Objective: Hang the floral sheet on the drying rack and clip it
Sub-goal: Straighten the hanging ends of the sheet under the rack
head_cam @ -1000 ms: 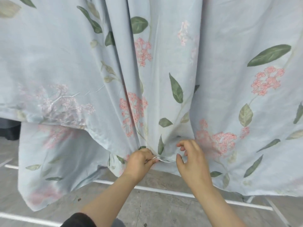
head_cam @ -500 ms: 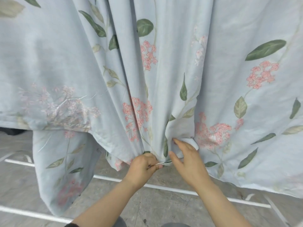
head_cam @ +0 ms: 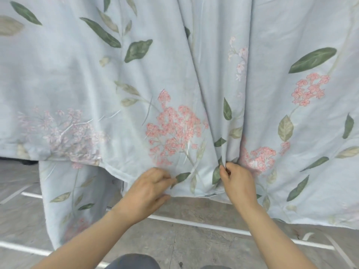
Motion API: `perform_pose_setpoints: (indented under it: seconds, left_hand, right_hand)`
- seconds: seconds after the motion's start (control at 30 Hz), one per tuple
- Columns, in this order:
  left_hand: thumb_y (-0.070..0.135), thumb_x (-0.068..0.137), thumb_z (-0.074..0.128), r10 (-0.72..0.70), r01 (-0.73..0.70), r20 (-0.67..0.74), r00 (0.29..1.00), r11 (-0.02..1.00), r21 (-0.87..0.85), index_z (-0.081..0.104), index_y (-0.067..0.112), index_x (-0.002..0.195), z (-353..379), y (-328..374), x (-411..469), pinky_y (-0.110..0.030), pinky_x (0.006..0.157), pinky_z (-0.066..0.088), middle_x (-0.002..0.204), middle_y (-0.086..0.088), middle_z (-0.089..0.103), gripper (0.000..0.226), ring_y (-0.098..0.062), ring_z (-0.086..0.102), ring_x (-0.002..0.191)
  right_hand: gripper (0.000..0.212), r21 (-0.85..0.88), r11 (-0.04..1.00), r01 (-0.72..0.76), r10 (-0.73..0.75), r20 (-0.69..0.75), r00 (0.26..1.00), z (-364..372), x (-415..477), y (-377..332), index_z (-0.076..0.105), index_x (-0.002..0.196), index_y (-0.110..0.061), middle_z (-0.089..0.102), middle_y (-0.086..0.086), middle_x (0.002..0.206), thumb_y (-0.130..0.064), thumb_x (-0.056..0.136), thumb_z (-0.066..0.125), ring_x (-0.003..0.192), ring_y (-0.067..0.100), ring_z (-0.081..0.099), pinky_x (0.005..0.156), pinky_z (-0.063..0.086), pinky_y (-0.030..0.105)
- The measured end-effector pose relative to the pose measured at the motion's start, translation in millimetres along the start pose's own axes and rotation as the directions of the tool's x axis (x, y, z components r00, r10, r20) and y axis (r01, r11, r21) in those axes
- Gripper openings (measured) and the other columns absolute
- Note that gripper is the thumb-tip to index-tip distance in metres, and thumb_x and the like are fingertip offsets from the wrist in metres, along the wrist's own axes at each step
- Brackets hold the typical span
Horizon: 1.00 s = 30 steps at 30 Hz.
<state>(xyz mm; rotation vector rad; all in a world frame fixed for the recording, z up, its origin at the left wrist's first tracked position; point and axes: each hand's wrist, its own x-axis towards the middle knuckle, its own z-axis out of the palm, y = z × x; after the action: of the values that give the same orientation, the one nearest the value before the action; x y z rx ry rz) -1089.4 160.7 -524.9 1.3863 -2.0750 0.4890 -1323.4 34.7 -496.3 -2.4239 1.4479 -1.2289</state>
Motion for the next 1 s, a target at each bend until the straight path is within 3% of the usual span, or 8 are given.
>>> perform_pose_setpoints:
  seconds: [0.23, 0.33, 0.43, 0.57, 0.73, 0.8, 0.87, 1.0]
  left_hand:
    - [0.028, 0.047, 0.087, -0.086, 0.061, 0.031, 0.996, 0.877, 0.477, 0.047, 0.01, 0.135, -73.0, -63.1, -1.9, -0.058, 0.109, 0.025, 0.137, -0.019, 0.044, 0.099, -0.04, 0.039, 0.127]
    - [0.018, 0.057, 0.071, -0.095, 0.059, 0.037, 0.995, 0.836, 0.545, 0.058, 0.008, 0.123, -77.6, -83.7, -5.4, -0.056, 0.11, 0.022, 0.129, -0.018, 0.052, 0.069, -0.039, 0.045, 0.121]
    - [0.019, 0.077, 0.05, -0.051, 0.047, -0.003, 0.999, 0.885, 0.463, 0.069, 0.012, 0.088, -73.5, -90.8, -8.3, -0.044, 0.086, 0.048, 0.092, -0.006, 0.065, 0.023, -0.031, 0.061, 0.086]
    - [0.032, 0.082, 0.04, -0.234, 0.222, 0.012, 0.972, 0.936, 0.272, 0.072, 0.02, 0.075, -58.6, -84.3, -7.8, -0.03, 0.049, 0.05, 0.071, 0.003, 0.062, 0.035, -0.025, 0.062, 0.065]
    - [0.036, 0.08, 0.044, -0.244, 0.236, 0.028, 0.969, 0.956, 0.176, 0.071, 0.023, 0.069, -37.3, -63.8, 2.6, -0.024, 0.046, 0.043, 0.064, 0.007, 0.059, 0.033, -0.018, 0.062, 0.059]
    - [0.036, 0.08, 0.047, -0.261, 0.253, 0.045, 0.964, 0.958, 0.136, 0.073, 0.025, 0.071, -28.5, -56.5, 5.3, -0.022, 0.046, 0.041, 0.063, 0.008, 0.059, 0.03, -0.016, 0.061, 0.059]
    - [0.031, 0.079, 0.056, -0.278, 0.272, 0.053, 0.959, 0.958, 0.094, 0.074, 0.024, 0.072, -19.8, -50.3, 4.6, -0.021, 0.049, 0.042, 0.065, 0.009, 0.062, 0.021, -0.015, 0.062, 0.06]
    - [0.025, 0.076, 0.063, -0.302, 0.304, 0.054, 0.952, 0.953, -0.016, 0.074, 0.023, 0.072, -1.9, -31.7, 1.1, -0.014, 0.054, 0.036, 0.066, 0.01, 0.062, 0.012, -0.012, 0.061, 0.061]
  right_hand:
    - [0.043, 0.013, 0.996, -0.083, 0.083, -0.006, 0.997, 9.5, 9.7, -1.2, 0.034, 0.054, -0.019, 0.044, 0.0, 0.051, -0.017, 0.092, 0.054, 0.052, 0.024, 0.046, 0.049, 0.027, 0.031]
    - [0.046, 0.023, 0.996, -0.087, 0.088, -0.022, 0.996, 12.5, 12.8, 1.6, 0.03, 0.053, -0.022, 0.042, 0.0, 0.051, -0.016, 0.092, 0.055, 0.053, 0.025, 0.045, 0.05, 0.028, 0.031]
    - [0.039, 0.006, 0.996, -0.091, 0.091, -0.065, 0.994, 13.4, 13.8, 1.1, 0.038, 0.056, -0.015, 0.051, 0.007, 0.055, -0.016, 0.092, 0.055, 0.054, 0.027, 0.047, 0.051, 0.03, 0.032]
    - [0.039, -0.033, 0.966, -0.255, 0.255, -0.01, 0.967, 16.5, 10.1, -1.2, 0.056, 0.071, -0.004, 0.066, 0.013, 0.074, -0.028, 0.099, 0.041, 0.067, 0.03, 0.057, 0.057, 0.036, 0.032]
    - [0.039, 0.549, 0.673, -0.496, 0.3, 0.41, 0.861, 4.0, -6.5, -41.2, 0.07, 0.083, -0.005, 0.074, 0.008, 0.076, -0.032, 0.097, 0.046, 0.067, 0.014, 0.069, 0.064, 0.053, 0.023]
    - [0.035, 0.558, 0.729, -0.397, 0.136, 0.45, 0.883, -3.1, -10.2, -63.8, 0.06, 0.121, -0.016, 0.065, -0.004, 0.116, -0.034, 0.091, 0.057, 0.1, 0.005, 0.062, 0.085, 0.046, 0.02]
    - [0.07, 0.557, 0.76, -0.334, 0.057, 0.455, 0.889, -1.8, -10.0, -76.5, 0.028, 0.146, -0.028, 0.042, -0.013, 0.133, -0.039, 0.087, 0.063, 0.124, 0.005, 0.042, 0.099, 0.034, 0.023]
    - [0.092, 0.584, 0.758, -0.29, 0.063, 0.376, 0.924, 3.5, -4.9, -86.3, 0.004, 0.15, -0.035, 0.039, -0.005, 0.145, -0.039, 0.084, 0.068, 0.133, 0.012, 0.038, 0.098, 0.032, 0.019]
